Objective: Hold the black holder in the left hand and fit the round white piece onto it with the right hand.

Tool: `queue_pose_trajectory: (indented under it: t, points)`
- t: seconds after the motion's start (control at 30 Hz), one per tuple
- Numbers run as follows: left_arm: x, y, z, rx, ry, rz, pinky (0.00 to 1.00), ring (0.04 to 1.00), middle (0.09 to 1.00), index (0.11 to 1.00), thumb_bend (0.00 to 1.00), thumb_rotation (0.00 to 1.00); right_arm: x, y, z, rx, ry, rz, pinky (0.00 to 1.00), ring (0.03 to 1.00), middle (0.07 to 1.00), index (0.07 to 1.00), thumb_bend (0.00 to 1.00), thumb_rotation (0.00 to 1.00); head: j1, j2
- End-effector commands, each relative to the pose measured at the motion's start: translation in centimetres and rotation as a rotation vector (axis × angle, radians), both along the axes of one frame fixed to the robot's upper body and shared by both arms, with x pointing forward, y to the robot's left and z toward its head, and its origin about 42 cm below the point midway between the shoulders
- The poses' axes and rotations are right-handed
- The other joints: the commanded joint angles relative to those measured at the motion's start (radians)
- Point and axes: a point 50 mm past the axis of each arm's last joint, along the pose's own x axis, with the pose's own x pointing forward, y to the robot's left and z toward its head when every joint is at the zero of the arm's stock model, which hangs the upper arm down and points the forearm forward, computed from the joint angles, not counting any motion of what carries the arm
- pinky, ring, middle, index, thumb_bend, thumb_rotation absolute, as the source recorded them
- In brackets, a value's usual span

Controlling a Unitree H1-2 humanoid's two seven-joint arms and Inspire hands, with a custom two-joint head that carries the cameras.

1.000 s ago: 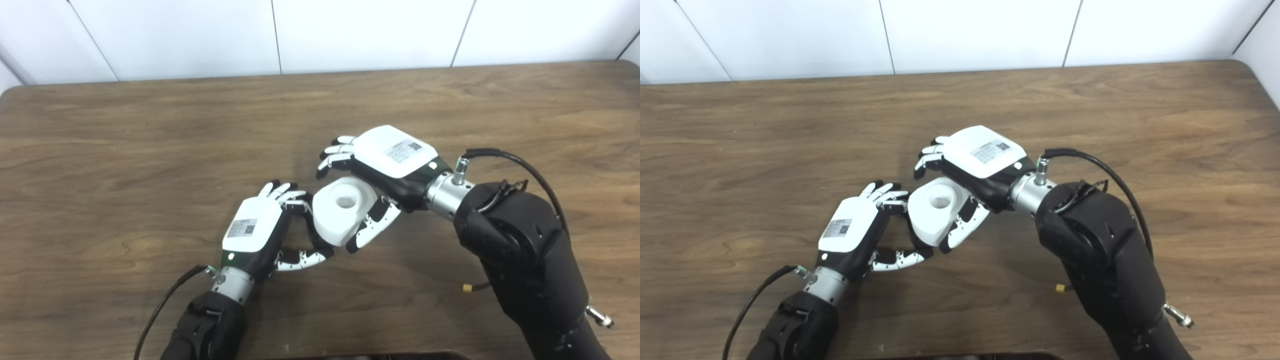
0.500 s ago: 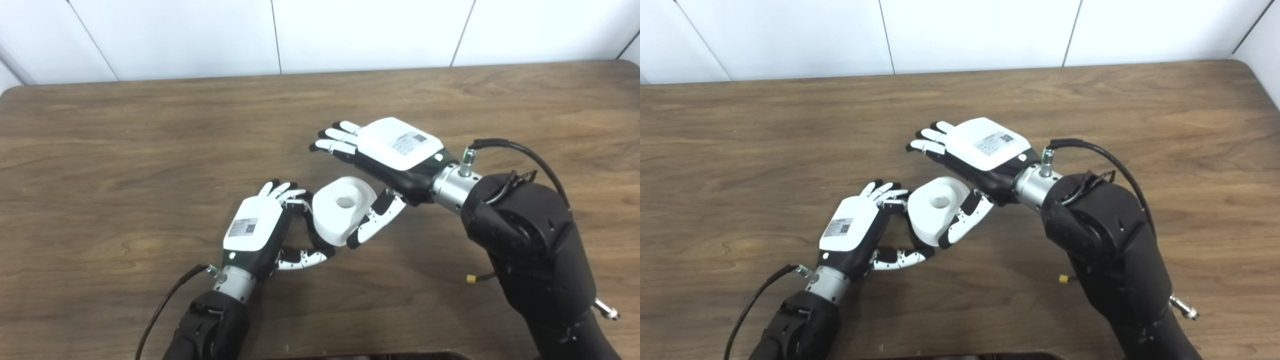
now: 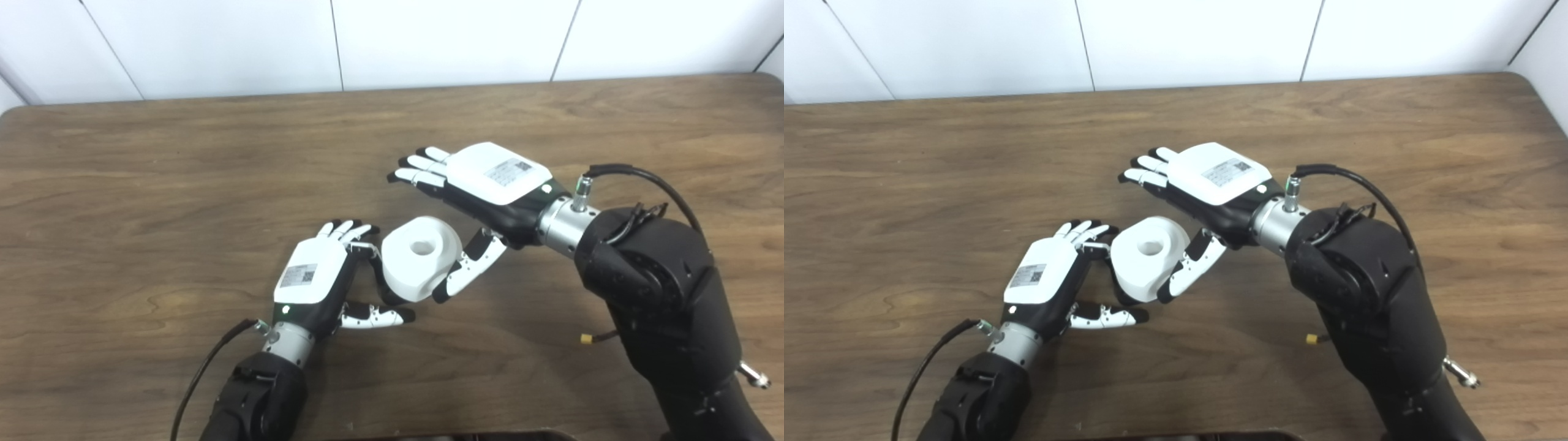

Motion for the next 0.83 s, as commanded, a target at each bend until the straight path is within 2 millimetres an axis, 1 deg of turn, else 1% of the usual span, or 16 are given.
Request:
queue_pose_trajectory:
  t: [0.0, 0.2, 0.33, 0.53, 0.67, 0.8]
  points:
    - [-0.4, 0.3, -0.3, 0.042, 0.068, 0.001, 0.99, 0.943, 0.887, 0.931, 1.00, 0.39, -0.1, -0.4, 1.9, 0.010, -0.068, 0.001, 0.93, 1.000, 0.993, 0.958, 1.00, 0.47, 0.000, 0.000]
    - [-0.9, 0.4, 1.0, 0.042, 0.101, 0.000, 1.00, 0.967, 0.923, 0.979, 1.00, 0.38, 0.2, -1.3, 2.0, 0.001, -0.061, -0.019, 0.94, 1.000, 1.000, 0.966, 1.00, 0.46, 0.000, -0.005]
    - [-1.4, 0.6, 1.6, 0.047, 0.098, 0.006, 0.99, 0.963, 0.928, 0.981, 1.00, 0.39, 0.4, -1.6, 1.9, -0.013, -0.057, -0.029, 0.94, 1.000, 1.000, 0.968, 1.00, 0.47, 0.006, -0.008]
    - [-2.5, 1.8, 2.9, 0.032, 0.081, 0.030, 0.97, 0.957, 0.936, 0.995, 1.00, 0.38, 0.6, -2.0, 1.8, -0.013, -0.051, -0.036, 0.95, 1.000, 0.999, 0.968, 1.00, 0.47, 0.011, -0.016]
    - [-3.0, 2.4, 3.8, 0.009, 0.046, 0.050, 0.96, 0.954, 0.939, 0.994, 1.00, 0.36, 0.6, -2.2, 1.6, -0.012, -0.052, -0.041, 0.94, 1.000, 0.995, 0.966, 1.00, 0.48, 0.016, -0.021]
    - [-3.2, 3.0, 4.6, 0.011, 0.018, 0.074, 0.94, 0.950, 0.937, 0.992, 1.00, 0.38, 0.6, -2.3, 1.4, -0.012, -0.047, -0.042, 0.94, 1.000, 0.995, 0.968, 1.00, 0.48, 0.023, -0.026]
